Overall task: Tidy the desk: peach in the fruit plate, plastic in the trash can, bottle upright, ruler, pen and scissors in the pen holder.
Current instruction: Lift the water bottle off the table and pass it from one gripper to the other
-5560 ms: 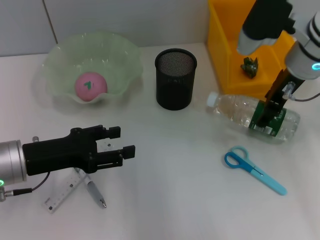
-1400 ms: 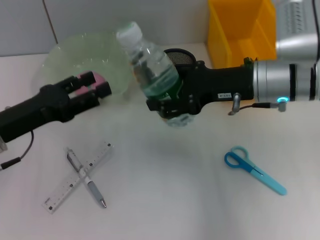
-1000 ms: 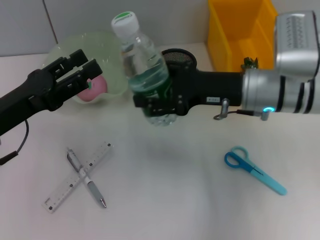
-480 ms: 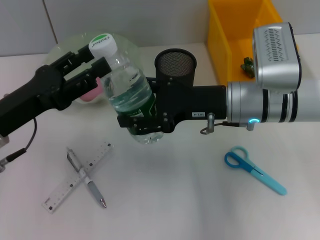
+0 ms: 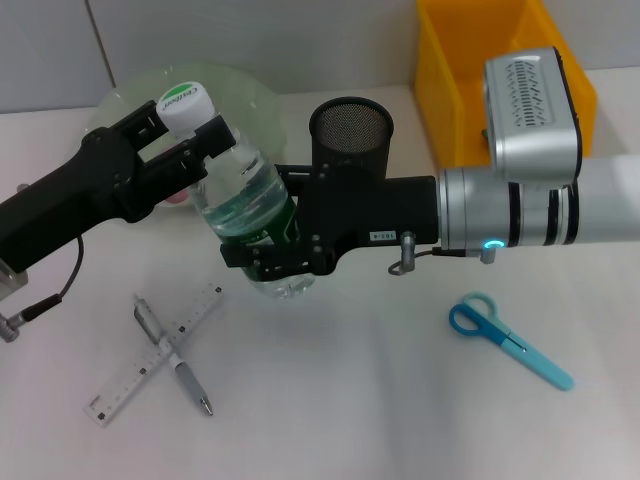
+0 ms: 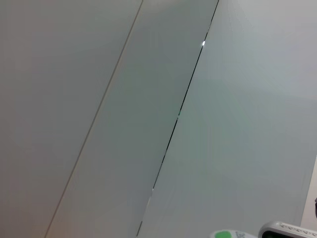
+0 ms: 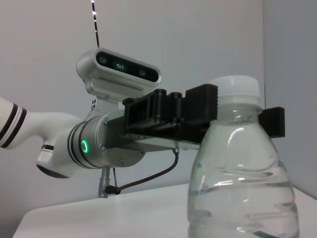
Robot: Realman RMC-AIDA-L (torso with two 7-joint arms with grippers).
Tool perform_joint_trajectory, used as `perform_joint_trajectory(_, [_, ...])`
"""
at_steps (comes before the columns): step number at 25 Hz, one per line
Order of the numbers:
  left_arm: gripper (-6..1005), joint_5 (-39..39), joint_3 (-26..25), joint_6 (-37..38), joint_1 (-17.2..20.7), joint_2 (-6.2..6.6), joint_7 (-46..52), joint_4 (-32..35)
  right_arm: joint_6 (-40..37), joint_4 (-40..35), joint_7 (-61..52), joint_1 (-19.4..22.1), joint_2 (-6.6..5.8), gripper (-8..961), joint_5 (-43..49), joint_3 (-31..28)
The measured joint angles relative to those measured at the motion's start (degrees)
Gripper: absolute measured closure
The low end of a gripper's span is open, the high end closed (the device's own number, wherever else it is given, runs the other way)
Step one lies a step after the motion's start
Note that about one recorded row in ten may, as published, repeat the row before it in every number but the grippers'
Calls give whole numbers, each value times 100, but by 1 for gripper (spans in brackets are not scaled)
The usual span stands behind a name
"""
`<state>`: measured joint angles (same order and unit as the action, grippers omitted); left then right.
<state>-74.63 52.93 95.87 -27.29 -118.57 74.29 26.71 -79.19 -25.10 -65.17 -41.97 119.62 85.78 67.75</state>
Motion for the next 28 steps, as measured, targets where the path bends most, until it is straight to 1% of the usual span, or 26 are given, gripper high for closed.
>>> perform_joint_trajectory(10, [257, 15, 96, 14, -38, -3, -269, -97, 10, 12, 5, -25, 0, 179, 0, 11])
perform_joint_trajectory(27, [260, 108, 112, 56, -66, -17, -521, -182, 9, 58, 6, -22, 0, 178, 18, 9])
perform_joint_trajectory(28, [276, 108, 117, 61, -66, -17, -560, -199, 9, 59, 5, -22, 0, 179, 17, 10])
